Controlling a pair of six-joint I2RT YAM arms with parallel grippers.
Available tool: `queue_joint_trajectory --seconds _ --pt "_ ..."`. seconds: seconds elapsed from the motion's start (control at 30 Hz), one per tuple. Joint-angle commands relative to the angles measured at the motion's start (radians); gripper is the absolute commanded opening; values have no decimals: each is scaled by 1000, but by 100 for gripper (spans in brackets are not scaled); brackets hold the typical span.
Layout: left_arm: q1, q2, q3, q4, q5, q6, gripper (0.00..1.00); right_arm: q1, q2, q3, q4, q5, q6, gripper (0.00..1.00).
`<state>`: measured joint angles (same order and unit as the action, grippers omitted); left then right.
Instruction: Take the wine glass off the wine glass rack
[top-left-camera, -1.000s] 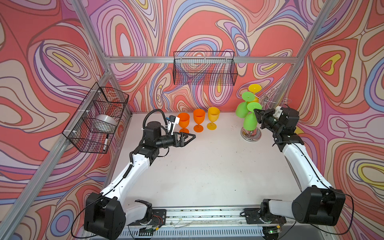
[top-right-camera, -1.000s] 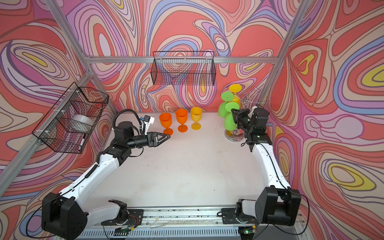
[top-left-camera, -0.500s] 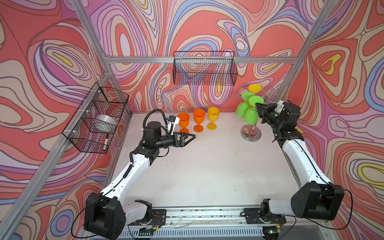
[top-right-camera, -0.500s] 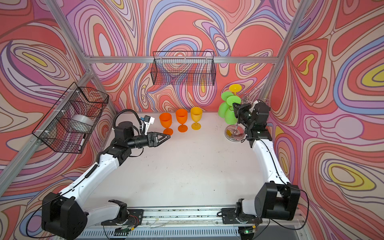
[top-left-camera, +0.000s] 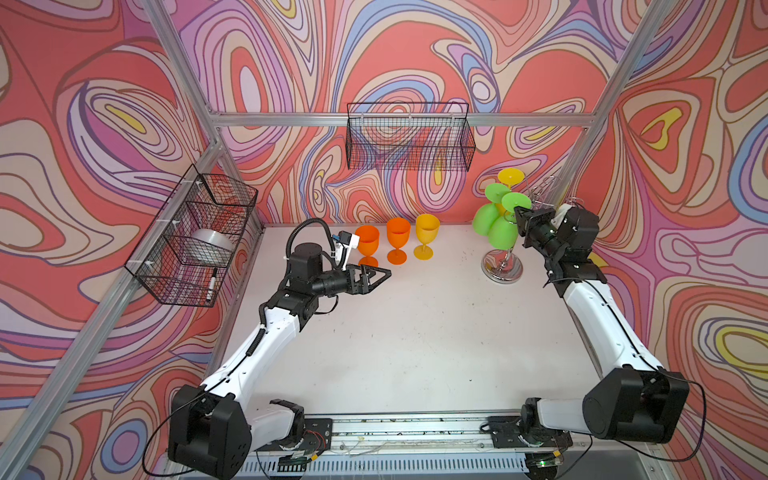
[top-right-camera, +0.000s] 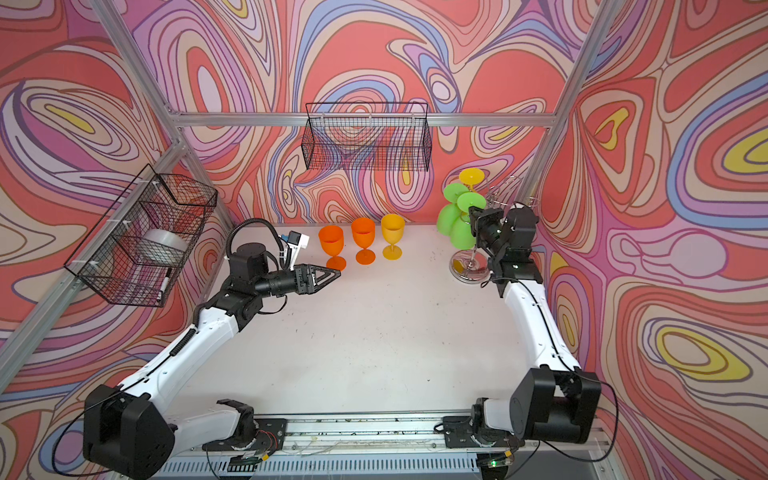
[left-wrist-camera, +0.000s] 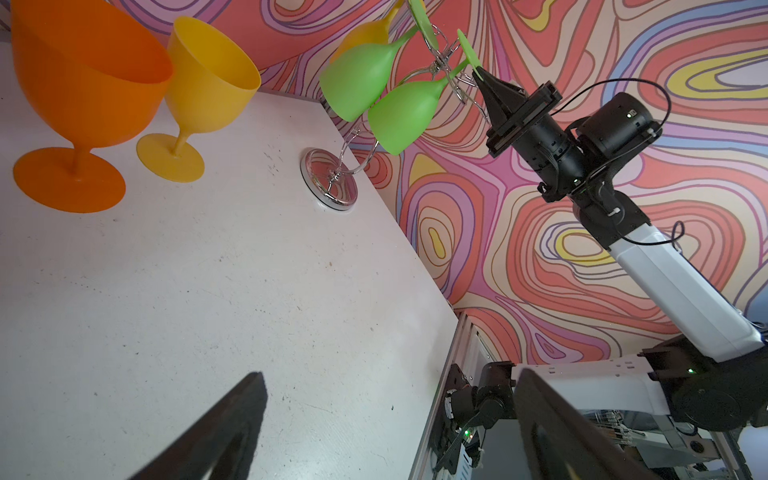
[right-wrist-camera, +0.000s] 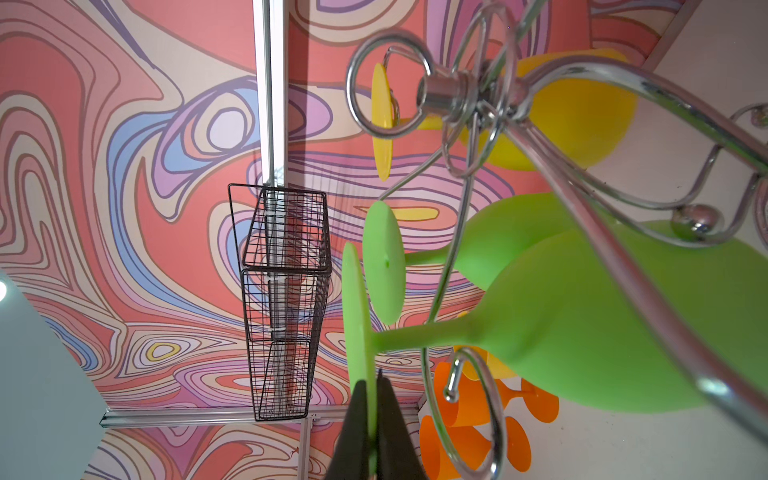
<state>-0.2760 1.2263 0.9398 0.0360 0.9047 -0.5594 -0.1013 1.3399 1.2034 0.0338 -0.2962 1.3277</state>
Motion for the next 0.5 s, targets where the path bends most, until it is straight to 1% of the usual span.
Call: queue_joint_trajectory --seconds 0.0,0.47 --pt "-5 5 13 -16 -2 20 93 -8 -48 -19 13 99 -36 0" --pt "-5 9 13 -18 -2 20 93 -18 -90 -73 -2 138 -15 0"
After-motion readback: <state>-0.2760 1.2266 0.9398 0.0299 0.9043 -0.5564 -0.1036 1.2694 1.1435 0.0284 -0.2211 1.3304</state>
